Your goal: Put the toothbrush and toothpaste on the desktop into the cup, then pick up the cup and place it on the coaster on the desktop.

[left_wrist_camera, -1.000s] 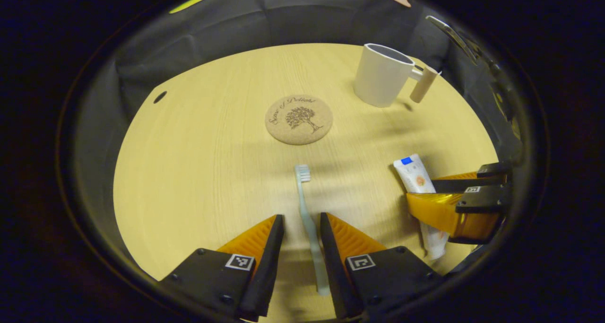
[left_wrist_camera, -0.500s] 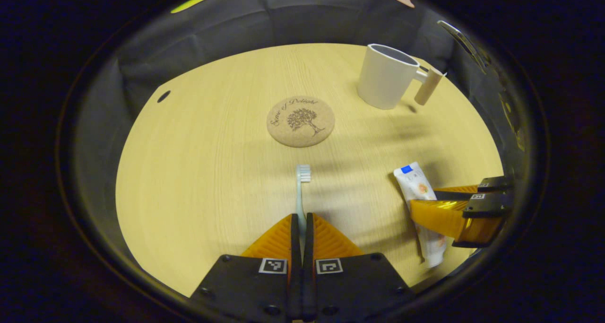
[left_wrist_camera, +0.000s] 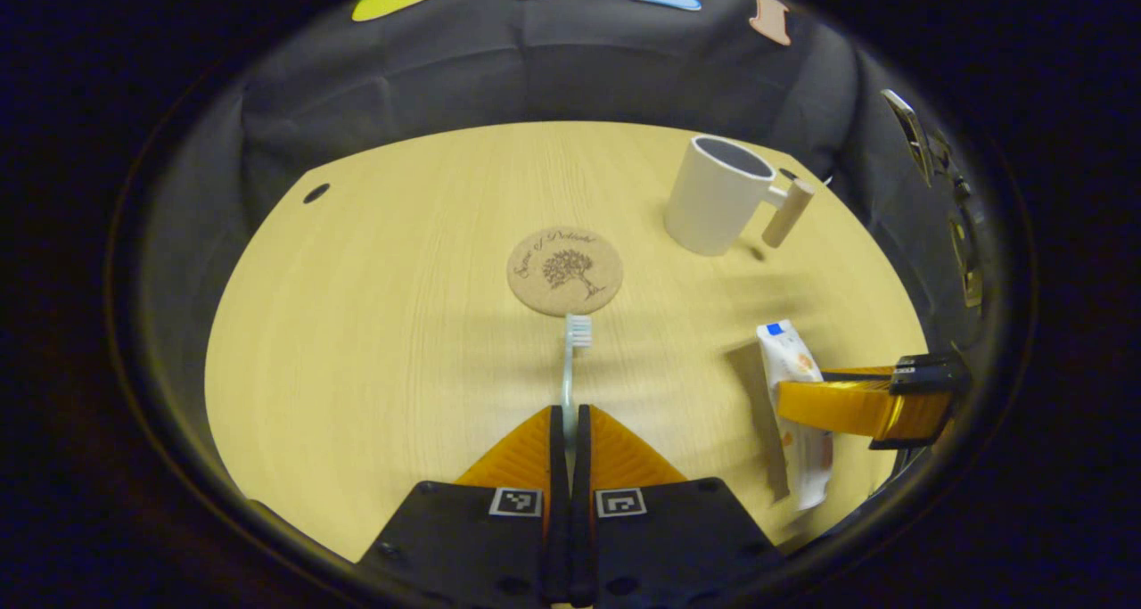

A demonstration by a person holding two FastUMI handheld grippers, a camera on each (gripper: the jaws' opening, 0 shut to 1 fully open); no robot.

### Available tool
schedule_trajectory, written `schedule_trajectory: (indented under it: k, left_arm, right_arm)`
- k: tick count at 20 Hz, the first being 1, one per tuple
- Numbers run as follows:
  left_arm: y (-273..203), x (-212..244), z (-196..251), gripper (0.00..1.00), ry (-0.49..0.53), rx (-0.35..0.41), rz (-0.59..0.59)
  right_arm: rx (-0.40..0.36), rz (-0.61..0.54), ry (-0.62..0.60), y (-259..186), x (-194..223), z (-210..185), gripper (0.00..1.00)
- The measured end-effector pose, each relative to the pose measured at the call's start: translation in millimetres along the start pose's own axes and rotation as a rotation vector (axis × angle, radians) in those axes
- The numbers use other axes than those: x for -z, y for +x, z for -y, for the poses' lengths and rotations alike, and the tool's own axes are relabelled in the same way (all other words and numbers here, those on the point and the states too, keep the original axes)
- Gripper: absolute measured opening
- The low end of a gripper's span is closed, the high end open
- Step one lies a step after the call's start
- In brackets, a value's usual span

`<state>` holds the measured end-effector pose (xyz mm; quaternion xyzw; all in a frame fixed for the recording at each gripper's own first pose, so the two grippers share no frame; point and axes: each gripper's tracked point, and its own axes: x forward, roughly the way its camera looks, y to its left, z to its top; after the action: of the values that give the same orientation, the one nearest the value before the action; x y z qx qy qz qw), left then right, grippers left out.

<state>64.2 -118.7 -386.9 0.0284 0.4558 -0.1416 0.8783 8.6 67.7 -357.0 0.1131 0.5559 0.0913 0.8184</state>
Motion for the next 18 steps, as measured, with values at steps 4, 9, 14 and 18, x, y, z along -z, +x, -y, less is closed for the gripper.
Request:
schedule_trajectory:
  k: [4,9,14,18]
  left_arm:
    - [-10,-25,6,0.07,-0.031,0.02,0.06]
    - [-35,-68,7,0.08,-0.081,0.04,0.158]
    - [-62,-98,5,0.08,-0.131,0.058,0.22]
    - [-83,-114,-3,0.08,-0.158,0.058,0.253]
  right_arm:
    - [-0.038,0.13,0.016,-28,-46,-15,0.06]
    - [-0.068,0.247,-0.01,-52,-99,-29,0.06]
    - [-0.087,0.326,-0.01,-60,-147,-35,0.06]
    - [-0.089,0.376,0.016,-57,-189,-28,0.06]
